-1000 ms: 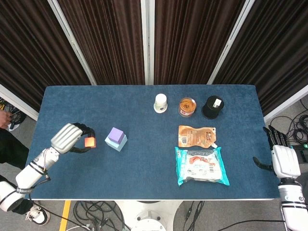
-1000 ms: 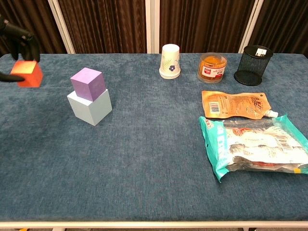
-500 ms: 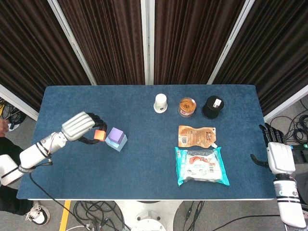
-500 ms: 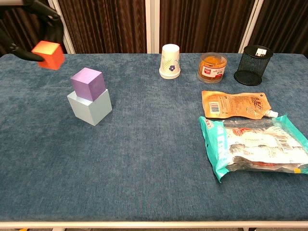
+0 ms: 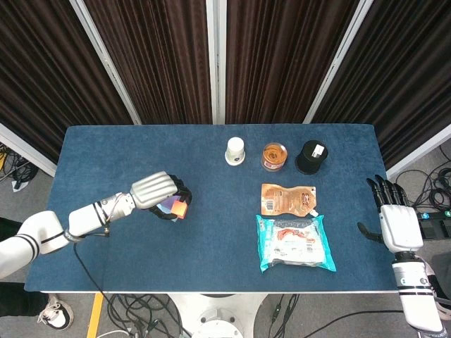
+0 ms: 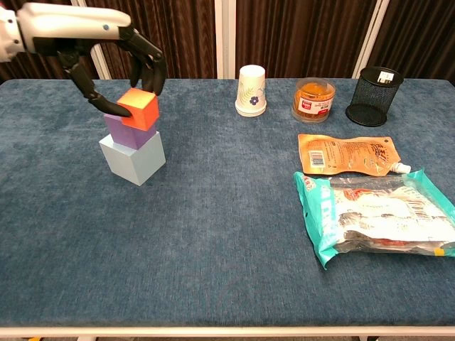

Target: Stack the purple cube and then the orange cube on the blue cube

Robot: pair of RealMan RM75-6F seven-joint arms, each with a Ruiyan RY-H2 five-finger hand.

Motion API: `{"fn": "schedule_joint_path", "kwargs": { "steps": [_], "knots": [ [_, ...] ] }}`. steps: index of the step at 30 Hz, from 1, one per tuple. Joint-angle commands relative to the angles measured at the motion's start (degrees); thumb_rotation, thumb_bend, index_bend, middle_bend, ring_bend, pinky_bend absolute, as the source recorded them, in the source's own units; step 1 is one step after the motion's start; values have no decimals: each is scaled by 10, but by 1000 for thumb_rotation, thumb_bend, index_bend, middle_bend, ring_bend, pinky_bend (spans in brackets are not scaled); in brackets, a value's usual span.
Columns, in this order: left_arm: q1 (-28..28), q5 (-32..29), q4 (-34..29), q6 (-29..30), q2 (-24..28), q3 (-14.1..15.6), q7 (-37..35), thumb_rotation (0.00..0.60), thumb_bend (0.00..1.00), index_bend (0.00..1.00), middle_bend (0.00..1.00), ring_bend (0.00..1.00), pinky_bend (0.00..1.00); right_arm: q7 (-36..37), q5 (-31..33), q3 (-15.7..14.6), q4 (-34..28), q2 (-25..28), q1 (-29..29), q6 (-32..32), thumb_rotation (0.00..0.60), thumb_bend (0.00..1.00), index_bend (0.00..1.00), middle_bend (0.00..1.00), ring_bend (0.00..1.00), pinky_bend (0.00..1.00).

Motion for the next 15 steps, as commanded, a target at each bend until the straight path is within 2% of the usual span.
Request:
{"fn": "schedule_joint_path", "kwargs": {
  "steps": [1, 15],
  "knots": [
    [-14, -6, 26, -4, -15, 4, -8, 600, 302, 504, 645, 460, 466, -7, 2, 2, -7, 4, -1, 5, 600, 144, 0, 0, 0, 0],
    [-11, -24, 78, 38, -15, 24, -26, 600, 302, 507, 645, 459, 451, -36, 13, 4, -24, 0, 5, 11, 600, 144, 0, 0, 0, 0]
  ]
}}
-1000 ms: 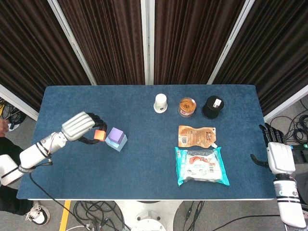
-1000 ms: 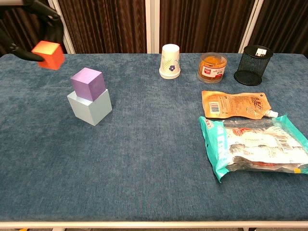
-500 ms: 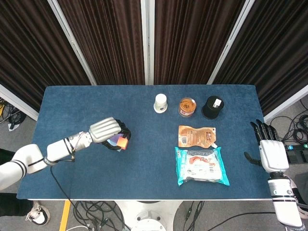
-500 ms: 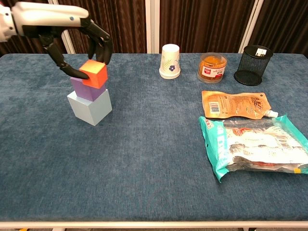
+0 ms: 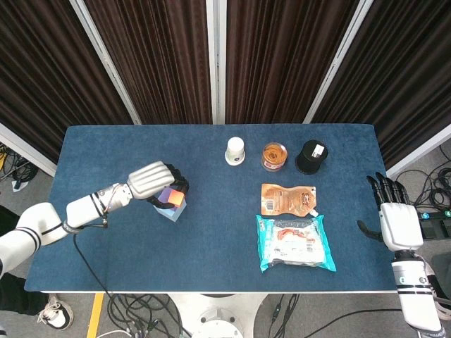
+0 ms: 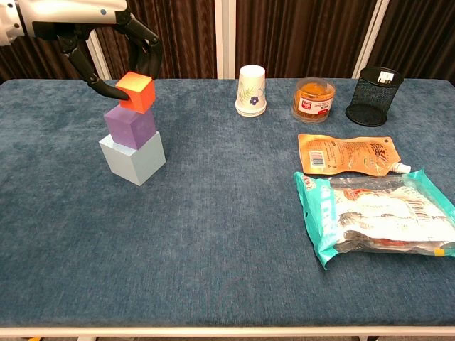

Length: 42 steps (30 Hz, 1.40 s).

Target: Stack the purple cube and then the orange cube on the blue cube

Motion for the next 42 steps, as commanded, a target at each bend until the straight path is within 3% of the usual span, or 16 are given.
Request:
{"fn": "schedule_joint_path", "kwargs": {
  "steps": [1, 19, 42],
  "knots": [
    [4, -3, 17, 13, -5, 6, -14, 600, 303, 507, 645, 459, 451, -15, 3, 0, -9, -2, 0, 6, 600, 145, 0, 0, 0, 0],
    [11, -5, 131, 65, -47, 38, -105, 600, 303, 509, 645, 460, 453, -115, 18, 0, -64, -22, 4, 42, 600, 144, 0, 0, 0, 0],
    [24, -16, 259, 90, -118, 65, -195, 600, 302, 515, 648, 459, 457, -171, 45, 4, -87, -35, 9, 66, 600, 144, 0, 0, 0, 0]
  ]
}}
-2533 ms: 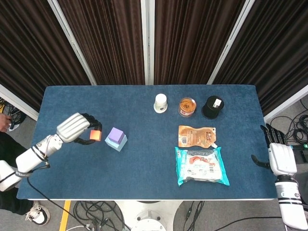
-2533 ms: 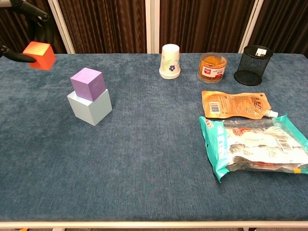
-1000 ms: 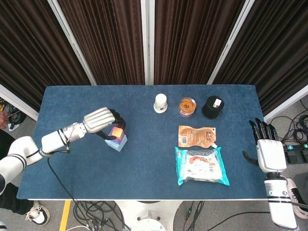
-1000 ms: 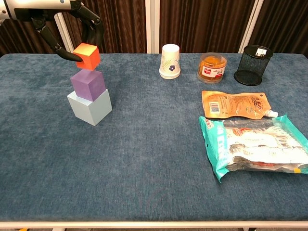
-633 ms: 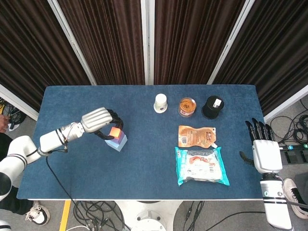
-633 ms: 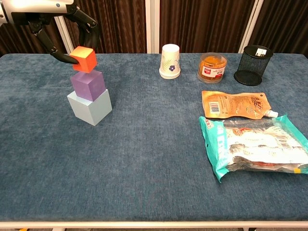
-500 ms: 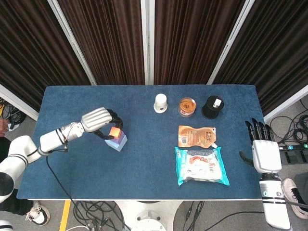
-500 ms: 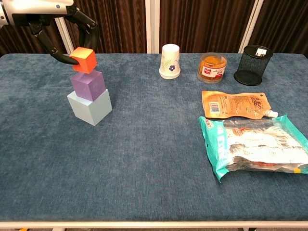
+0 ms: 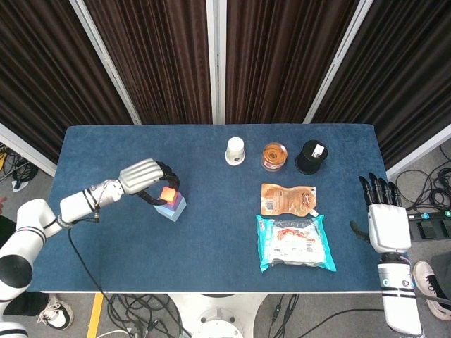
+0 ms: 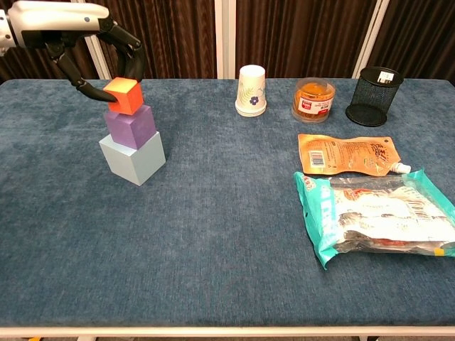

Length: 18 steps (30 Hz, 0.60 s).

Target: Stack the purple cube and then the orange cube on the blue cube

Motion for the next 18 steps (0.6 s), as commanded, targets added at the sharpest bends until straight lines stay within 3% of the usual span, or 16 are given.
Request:
{"fn": "schedule_joint_path", "kwargs": {
  "steps": [1, 18],
  "knots": [
    [2, -4, 12, -1, -10, 2, -8, 600, 302, 515, 648, 460, 458, -5, 1, 1, -4, 0, -1, 5, 600, 144, 0, 0, 0, 0],
    [10, -11, 71, -1, -38, 15, -48, 600, 302, 518, 651, 460, 462, -36, 13, 3, -16, -5, 4, 18, 600, 144, 0, 0, 0, 0]
  ]
}}
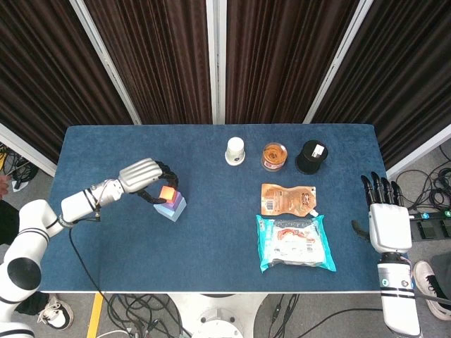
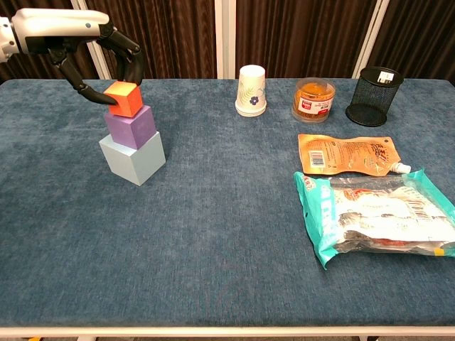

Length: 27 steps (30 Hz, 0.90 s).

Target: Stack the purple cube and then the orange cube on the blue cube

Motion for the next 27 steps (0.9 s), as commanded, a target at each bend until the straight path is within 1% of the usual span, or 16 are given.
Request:
{"fn": "schedule_joint_path", "kwargs": {
  "steps": [1, 10, 15, 20, 23, 27],
  "knots": [
    [3, -1, 7, 0, -5, 3, -7, 600, 302, 518, 651, 460, 462, -4, 1, 1, -2, -1, 0, 3, 600, 143, 0, 0, 0, 0],
    [6, -5, 25, 5, -12, 5, -18, 600, 302, 518, 651, 460, 461, -17, 7, -3, -5, -5, 4, 3, 600, 144, 0, 0, 0, 0],
    [7, -9, 31, 5, -17, 5, -23, 600, 302, 511, 625, 455, 455, -20, 10, -2, -6, -5, 4, 5, 600, 143, 0, 0, 0, 0],
    [8, -8, 33, 12, -21, 7, -24, 600, 302, 508, 620, 454, 455, -21, 14, -2, -6, -6, 5, 5, 600, 146, 0, 0, 0, 0],
    [8, -7, 32, 18, -22, 9, -24, 600, 292, 498, 588, 441, 453, -22, 16, -2, -5, -8, 6, 4, 600, 146, 0, 0, 0, 0],
    [7, -4, 33, 24, -21, 12, -25, 600, 247, 457, 495, 383, 422, -22, 17, -3, -5, -8, 7, 4, 600, 144, 0, 0, 0, 0]
  ]
}}
